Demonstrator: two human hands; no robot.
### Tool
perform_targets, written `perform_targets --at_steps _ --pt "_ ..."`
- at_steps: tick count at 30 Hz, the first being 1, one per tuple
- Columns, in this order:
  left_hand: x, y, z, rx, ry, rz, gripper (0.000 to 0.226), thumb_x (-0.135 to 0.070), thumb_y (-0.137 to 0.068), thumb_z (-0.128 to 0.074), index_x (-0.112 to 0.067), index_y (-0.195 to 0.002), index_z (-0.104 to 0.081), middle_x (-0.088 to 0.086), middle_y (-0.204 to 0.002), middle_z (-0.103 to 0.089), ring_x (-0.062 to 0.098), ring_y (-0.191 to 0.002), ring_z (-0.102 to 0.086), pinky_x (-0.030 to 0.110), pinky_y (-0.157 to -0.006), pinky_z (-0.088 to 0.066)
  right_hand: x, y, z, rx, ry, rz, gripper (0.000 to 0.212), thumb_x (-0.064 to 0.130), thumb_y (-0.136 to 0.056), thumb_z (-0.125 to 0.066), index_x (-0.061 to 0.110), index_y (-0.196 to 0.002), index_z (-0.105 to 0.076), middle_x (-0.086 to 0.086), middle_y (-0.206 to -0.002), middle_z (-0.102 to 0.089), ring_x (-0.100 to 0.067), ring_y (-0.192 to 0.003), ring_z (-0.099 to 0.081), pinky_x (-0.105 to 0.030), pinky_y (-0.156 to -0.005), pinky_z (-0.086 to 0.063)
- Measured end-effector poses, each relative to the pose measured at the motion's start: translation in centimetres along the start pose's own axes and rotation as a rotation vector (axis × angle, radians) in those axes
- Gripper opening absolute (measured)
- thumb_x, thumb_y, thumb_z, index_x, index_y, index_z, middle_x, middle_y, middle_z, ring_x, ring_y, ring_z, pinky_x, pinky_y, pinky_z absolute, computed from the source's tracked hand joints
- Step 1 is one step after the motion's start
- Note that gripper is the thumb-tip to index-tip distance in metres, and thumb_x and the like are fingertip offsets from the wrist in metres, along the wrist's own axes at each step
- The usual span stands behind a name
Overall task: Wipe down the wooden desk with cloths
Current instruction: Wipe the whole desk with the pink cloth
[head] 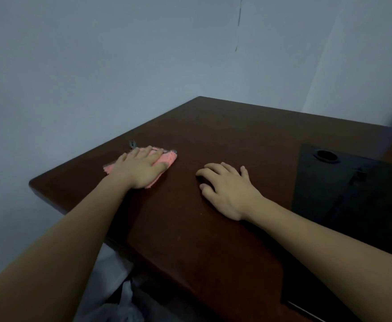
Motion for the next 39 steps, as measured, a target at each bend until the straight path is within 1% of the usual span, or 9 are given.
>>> perform_targets --at_steps 6,10,13,18,22,26,31,34,39 --pt "-2.6 9.4 -0.7 0.014 -0.024 -0.225 0.085 -0.084 -0.08 0.015 -0.048 -0.156 0.007 -0.012 -0.167 0.012 0.015 -0.156 0.008 0.041 -0.123 0.003 0.1 -0.1 -0.2 0.005 0.003 -0.003 0.048 0.047 -0.107 -0.029 0.038 -0.153 -0.032 0.007 -0.166 -0.02 -0.028 -0.155 -0.009 -0.066 -0.121 -0.003" --pt "-2.0 13.3 -1.2 0.024 0.023 -0.273 0.079 -0.084 -0.079 0.009 -0.057 -0.153 0.006 -0.024 -0.158 0.02 0.002 -0.148 0.017 0.03 -0.118 0.011 0.0 0.0 -0.2 0.02 0.023 -0.011 0.049 0.048 -0.107 -0.027 0.039 -0.155 -0.029 0.007 -0.167 -0.017 -0.028 -0.156 -0.007 -0.065 -0.121 -0.003" --pt "-0.9 12.3 -1.2 0.042 0.05 -0.28 0.079 -0.085 -0.079 0.003 -0.057 -0.153 0.004 -0.025 -0.159 0.017 0.004 -0.15 0.014 0.031 -0.119 0.01 -0.1 0.0 -0.3 0.034 0.039 -0.016 0.05 0.049 -0.107 -0.026 0.039 -0.157 -0.025 0.008 -0.168 -0.014 -0.027 -0.156 -0.005 -0.064 -0.122 -0.002" --pt "2.9 6.6 -0.6 0.028 0.008 -0.165 0.11 -0.096 -0.062 0.017 -0.047 -0.159 0.0 -0.014 -0.169 0.006 0.016 -0.156 0.003 0.043 -0.124 -0.001 -0.3 -0.1 -0.3 0.025 0.04 -0.01 0.05 0.049 -0.107 -0.025 0.04 -0.157 -0.025 0.009 -0.168 -0.013 -0.026 -0.156 -0.004 -0.063 -0.122 -0.002" --pt "3.6 1.6 0.0 0.001 0.0 -0.033 0.067 -0.07 -0.1 -0.013 -0.043 -0.16 -0.003 -0.006 -0.171 0.002 0.022 -0.157 0.0 0.048 -0.124 -0.002 0.0 -0.2 -0.4 0.02 0.032 -0.011 0.049 0.049 -0.107 -0.027 0.04 -0.155 -0.026 0.009 -0.168 -0.015 -0.027 -0.156 -0.005 -0.064 -0.122 -0.003" --pt "2.5 -0.1 0.2 0.012 0.012 -0.02 0.064 -0.066 -0.103 -0.014 -0.042 -0.161 -0.003 -0.004 -0.171 0.002 0.025 -0.157 0.0 0.05 -0.124 -0.001 0.2 -0.2 0.1 0.027 0.047 -0.014 0.048 0.049 -0.106 -0.03 0.039 -0.154 -0.031 0.007 -0.166 -0.021 -0.027 -0.155 -0.012 -0.063 -0.122 -0.007" --pt "0.5 5.1 -0.2 0.052 -0.028 -0.192 0.072 -0.071 -0.094 -0.005 -0.042 -0.16 0.003 -0.007 -0.169 0.01 0.019 -0.156 0.008 0.042 -0.123 0.005 1.5 -3.1 1.8 0.004 0.045 0.021 0.041 0.05 -0.105 -0.036 0.032 -0.139 -0.049 0.004 -0.146 -0.045 -0.023 -0.141 -0.038 -0.061 -0.121 -0.015" --pt "1.1 8.7 -0.6 0.068 -0.004 -0.259 0.07 -0.072 -0.092 -0.005 -0.048 -0.158 0.004 -0.018 -0.163 0.018 0.01 -0.153 0.015 0.033 -0.119 0.01 2.8 -5.9 1.2 0.025 -0.018 0.047 0.046 0.048 -0.105 -0.039 0.035 -0.149 -0.042 0.005 -0.161 -0.032 -0.026 -0.151 -0.025 -0.062 -0.119 -0.018" --pt "3.4 7.7 -0.8 0.094 0.025 -0.256 0.066 -0.074 -0.093 -0.009 -0.054 -0.155 0.003 -0.025 -0.161 0.015 0.004 -0.15 0.015 0.032 -0.119 0.012 3.8 -7.6 -1.2 0.058 0.006 0.025 0.05 0.048 -0.106 -0.032 0.039 -0.156 -0.028 0.007 -0.168 -0.014 -0.03 -0.156 -0.004 -0.07 -0.117 -0.001"
Point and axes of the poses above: each hand's wrist, its own y-axis away from the middle knuckle, its own z-axis out of the back of the hand, x = y × z, the point moved 10 cm from there along -y, towards the middle knuckle
